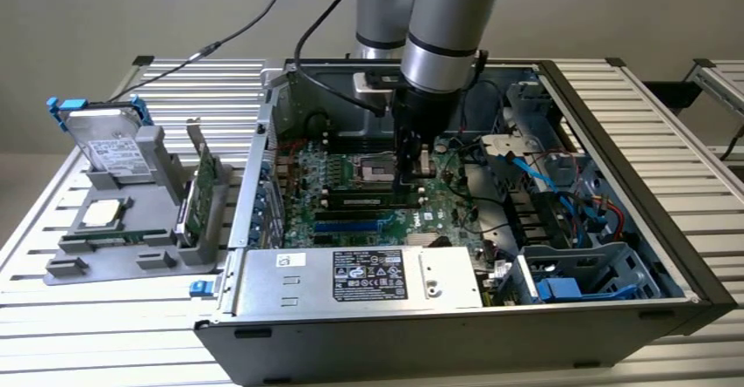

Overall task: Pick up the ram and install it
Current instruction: 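Press down the ram until it locks into place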

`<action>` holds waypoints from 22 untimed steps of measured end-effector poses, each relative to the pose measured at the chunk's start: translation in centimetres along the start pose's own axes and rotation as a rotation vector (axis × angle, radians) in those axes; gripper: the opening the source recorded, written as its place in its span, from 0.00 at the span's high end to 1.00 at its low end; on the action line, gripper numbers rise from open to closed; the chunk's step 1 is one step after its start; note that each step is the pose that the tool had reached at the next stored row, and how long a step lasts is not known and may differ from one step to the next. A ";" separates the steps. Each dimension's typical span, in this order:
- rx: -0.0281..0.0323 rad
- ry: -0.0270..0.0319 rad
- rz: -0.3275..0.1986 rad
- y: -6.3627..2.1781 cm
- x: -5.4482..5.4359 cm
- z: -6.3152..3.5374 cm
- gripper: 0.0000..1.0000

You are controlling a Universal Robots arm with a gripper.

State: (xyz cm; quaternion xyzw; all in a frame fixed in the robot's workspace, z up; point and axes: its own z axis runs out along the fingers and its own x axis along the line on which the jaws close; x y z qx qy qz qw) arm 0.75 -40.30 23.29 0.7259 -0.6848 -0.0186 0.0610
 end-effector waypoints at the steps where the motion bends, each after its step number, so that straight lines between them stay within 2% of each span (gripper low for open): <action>1: 0.0000 -0.0002 0.000 0.06 0.0 -0.22 0.90; 5: 0.0000 0.0000 0.000 0.48 0.0 -0.65 0.90; 17: 0.0000 0.0001 0.000 3.00 -0.1 -0.40 0.90; 22: 0.0007 0.0002 0.000 3.34 -0.2 -0.01 0.90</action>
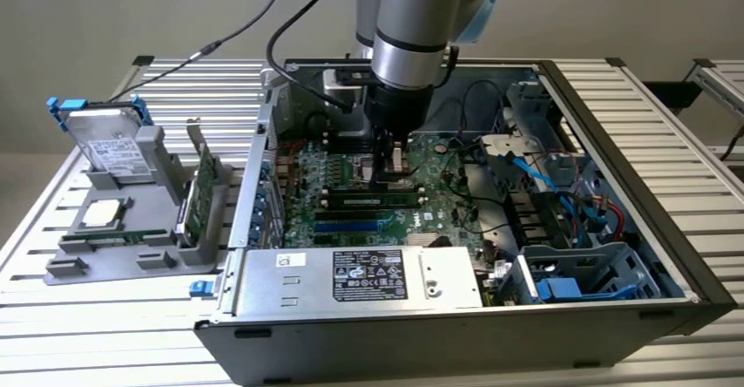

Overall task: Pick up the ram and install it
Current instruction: 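Press down the ram until it locks into place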

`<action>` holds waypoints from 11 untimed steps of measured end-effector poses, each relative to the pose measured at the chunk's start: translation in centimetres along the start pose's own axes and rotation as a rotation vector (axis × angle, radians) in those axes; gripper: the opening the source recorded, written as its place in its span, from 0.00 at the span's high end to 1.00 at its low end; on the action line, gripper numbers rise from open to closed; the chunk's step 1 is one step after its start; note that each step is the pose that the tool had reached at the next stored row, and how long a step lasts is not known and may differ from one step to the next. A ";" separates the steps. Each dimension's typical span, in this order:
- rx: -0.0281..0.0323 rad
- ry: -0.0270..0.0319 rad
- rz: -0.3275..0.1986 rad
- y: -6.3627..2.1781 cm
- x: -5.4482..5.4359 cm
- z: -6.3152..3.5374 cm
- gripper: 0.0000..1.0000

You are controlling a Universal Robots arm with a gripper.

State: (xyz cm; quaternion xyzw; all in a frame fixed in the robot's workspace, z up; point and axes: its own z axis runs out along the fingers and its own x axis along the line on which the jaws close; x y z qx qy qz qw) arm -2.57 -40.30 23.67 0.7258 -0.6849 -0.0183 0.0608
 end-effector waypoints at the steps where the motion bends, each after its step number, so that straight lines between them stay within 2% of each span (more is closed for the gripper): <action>1: 0.0001 0.0000 0.000 0.00 0.0 0.14 0.90; 11: 0.0002 -0.0002 0.000 0.01 0.0 0.69 0.90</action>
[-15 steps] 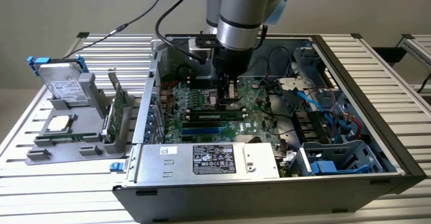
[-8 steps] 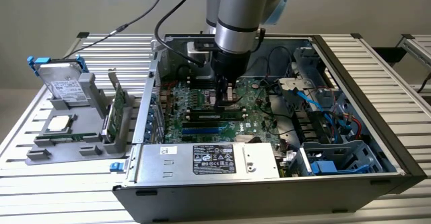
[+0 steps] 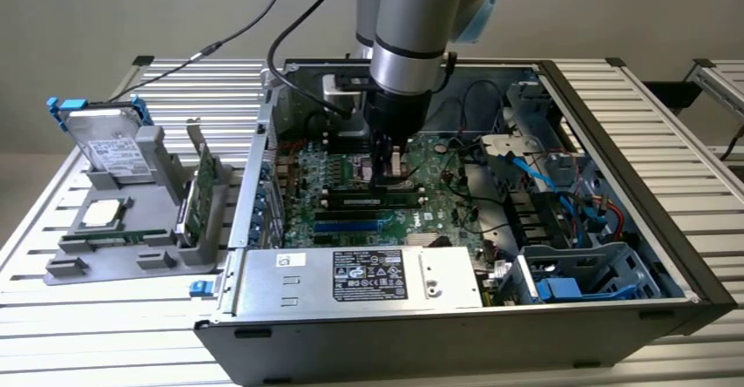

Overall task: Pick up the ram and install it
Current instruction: 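Press down the ram until it locks into place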

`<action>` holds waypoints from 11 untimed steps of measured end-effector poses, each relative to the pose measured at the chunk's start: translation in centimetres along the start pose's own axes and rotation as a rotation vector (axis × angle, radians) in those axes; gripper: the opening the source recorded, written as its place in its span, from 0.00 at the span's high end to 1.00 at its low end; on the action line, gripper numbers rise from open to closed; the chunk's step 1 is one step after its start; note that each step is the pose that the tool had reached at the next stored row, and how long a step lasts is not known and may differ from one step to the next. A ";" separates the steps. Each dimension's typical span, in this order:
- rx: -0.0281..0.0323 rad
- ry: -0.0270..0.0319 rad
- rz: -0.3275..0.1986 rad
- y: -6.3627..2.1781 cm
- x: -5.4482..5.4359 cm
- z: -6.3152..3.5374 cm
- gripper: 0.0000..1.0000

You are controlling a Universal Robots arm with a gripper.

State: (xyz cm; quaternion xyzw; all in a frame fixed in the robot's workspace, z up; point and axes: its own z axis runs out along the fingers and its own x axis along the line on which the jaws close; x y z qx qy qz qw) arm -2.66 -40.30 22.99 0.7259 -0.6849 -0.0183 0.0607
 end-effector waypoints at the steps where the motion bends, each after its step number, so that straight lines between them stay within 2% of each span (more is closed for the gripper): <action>1: 0.0001 0.0000 0.000 -0.01 0.0 0.06 0.90; 11: -0.0005 0.0014 0.000 -0.03 0.0 0.55 0.90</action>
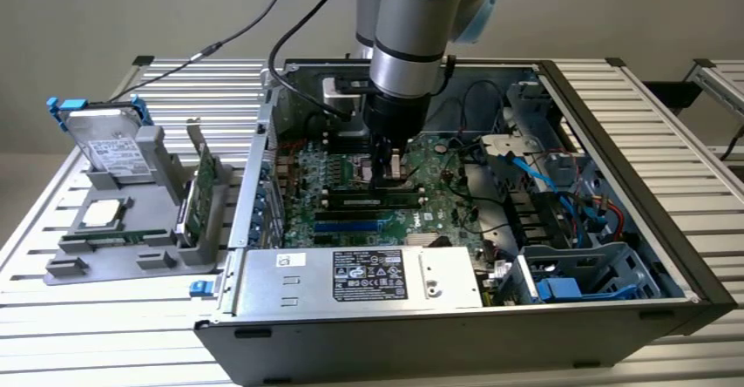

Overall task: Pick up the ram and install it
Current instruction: 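Press down the ram until it locks into place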

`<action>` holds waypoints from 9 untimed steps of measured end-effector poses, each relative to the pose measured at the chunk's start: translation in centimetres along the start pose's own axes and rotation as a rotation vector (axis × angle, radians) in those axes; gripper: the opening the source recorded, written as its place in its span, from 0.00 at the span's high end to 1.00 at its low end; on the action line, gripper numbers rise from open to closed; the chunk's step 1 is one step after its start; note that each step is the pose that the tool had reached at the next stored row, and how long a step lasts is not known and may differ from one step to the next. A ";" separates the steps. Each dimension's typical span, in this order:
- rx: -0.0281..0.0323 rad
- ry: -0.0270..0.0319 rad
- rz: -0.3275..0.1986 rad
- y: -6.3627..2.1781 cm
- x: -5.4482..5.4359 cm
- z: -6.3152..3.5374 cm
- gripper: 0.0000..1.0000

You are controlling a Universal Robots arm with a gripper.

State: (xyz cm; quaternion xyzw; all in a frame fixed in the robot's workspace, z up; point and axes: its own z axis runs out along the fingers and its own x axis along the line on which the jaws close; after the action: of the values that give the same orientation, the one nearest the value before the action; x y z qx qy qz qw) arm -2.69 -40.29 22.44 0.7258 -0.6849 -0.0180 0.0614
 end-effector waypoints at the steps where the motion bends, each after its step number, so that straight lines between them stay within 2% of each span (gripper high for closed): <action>1: -0.0001 0.0012 0.000 -0.01 0.0 0.06 0.90; 3: 0.0000 0.0019 0.000 -0.02 0.0 0.10 0.90; 5: 0.0006 -0.0001 0.000 -0.01 0.0 -0.03 0.90; 6: 0.0008 -0.0016 0.000 0.01 0.0 -0.31 0.90; 9: -0.0013 0.0002 0.000 0.14 0.1 -1.38 0.90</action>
State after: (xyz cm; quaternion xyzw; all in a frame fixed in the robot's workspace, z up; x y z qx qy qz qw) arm -2.67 -40.28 23.83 0.7258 -0.6849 -0.0183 0.0619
